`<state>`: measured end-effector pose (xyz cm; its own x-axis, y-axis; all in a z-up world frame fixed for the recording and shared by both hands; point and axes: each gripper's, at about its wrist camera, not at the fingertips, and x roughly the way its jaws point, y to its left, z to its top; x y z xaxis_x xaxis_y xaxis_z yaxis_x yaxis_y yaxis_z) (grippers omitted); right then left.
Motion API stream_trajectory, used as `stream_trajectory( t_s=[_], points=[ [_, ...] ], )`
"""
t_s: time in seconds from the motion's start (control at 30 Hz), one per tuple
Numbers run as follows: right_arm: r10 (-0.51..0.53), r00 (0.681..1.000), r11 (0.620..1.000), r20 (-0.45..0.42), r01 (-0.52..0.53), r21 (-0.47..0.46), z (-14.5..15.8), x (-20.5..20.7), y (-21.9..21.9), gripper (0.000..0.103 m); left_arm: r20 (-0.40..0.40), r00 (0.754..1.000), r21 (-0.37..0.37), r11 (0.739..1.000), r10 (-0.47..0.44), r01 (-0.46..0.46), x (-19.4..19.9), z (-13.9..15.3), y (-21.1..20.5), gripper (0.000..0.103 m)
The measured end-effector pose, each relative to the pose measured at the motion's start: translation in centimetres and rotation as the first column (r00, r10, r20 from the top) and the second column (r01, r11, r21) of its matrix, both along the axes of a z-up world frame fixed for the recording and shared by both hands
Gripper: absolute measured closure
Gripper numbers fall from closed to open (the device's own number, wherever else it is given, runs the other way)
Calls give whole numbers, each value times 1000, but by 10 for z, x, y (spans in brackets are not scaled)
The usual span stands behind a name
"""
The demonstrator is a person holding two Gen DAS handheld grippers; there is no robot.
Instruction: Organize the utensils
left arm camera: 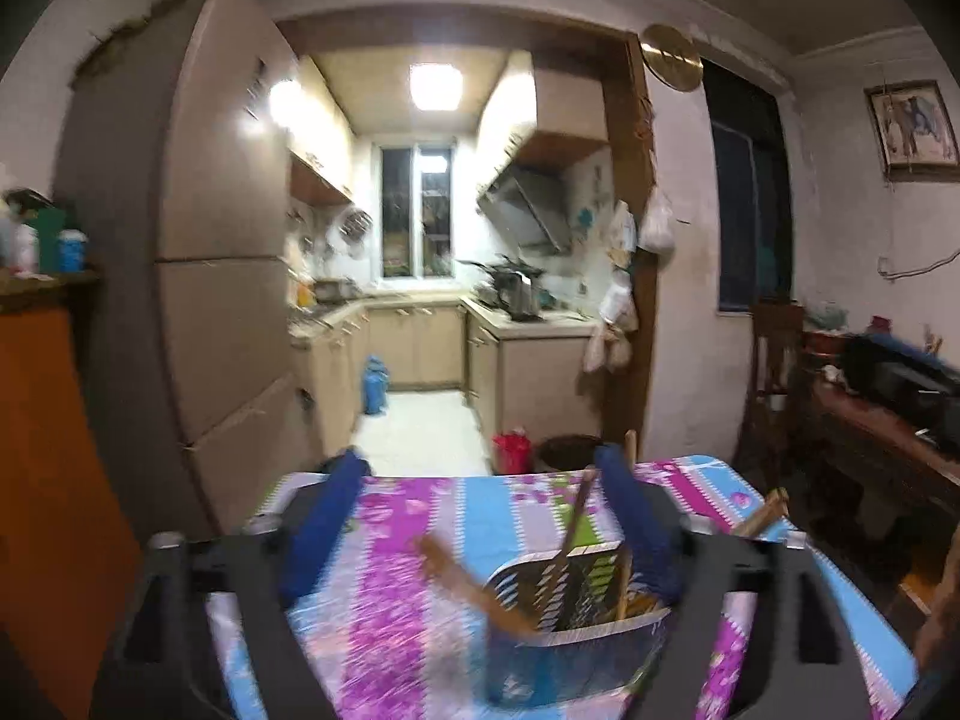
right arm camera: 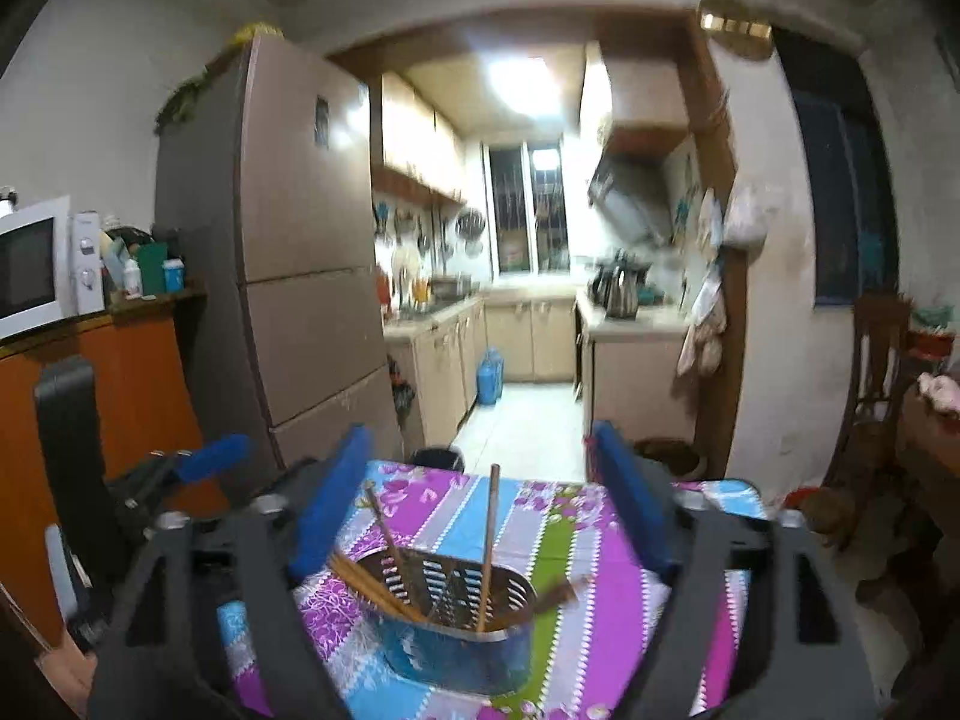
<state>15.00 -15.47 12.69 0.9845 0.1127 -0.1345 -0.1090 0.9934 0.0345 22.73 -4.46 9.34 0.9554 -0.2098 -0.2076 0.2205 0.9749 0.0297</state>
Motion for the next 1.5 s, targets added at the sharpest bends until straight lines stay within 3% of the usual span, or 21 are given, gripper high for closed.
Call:
stream_trajectory(
  t_s=[0.03,0.1,0.17,0.33,0.43,0.63,0.83,1.5],
  points=[
    [-9,1000,1000,26,9,-13,-3,-17,-1,5,29,1000,10,1000,9,-9,-24,-3,5,4],
    [-37,996,999,85,40,-35,-13,-58,-1,5,70,997,52,998,16,-20,-61,-9,9,4],
    [-52,994,997,101,57,-47,-23,-87,-1,5,63,996,103,992,70,-77,-91,-18,10,4],
    [-193,981,979,18,194,-65,-54,-141,6,5,-2,999,86,996,40,-40,-163,-40,22,4],
    [-192,981,980,-33,190,-59,-71,-162,10,5,-83,997,57,998,-12,16,-190,-55,22,4],
    [-264,962,963,-66,259,-81,-105,-198,16,5,-110,994,119,993,20,-6,-235,-96,12,4],
    [-300,950,951,-90,290,-106,-120,-206,17,5,-177,982,98,994,59,-42,-240,-111,15,4],
    [-264,958,961,-113,251,-121,-124,-200,21,5,-168,982,120,991,83,-64,-234,-108,16,4]
  ],
)
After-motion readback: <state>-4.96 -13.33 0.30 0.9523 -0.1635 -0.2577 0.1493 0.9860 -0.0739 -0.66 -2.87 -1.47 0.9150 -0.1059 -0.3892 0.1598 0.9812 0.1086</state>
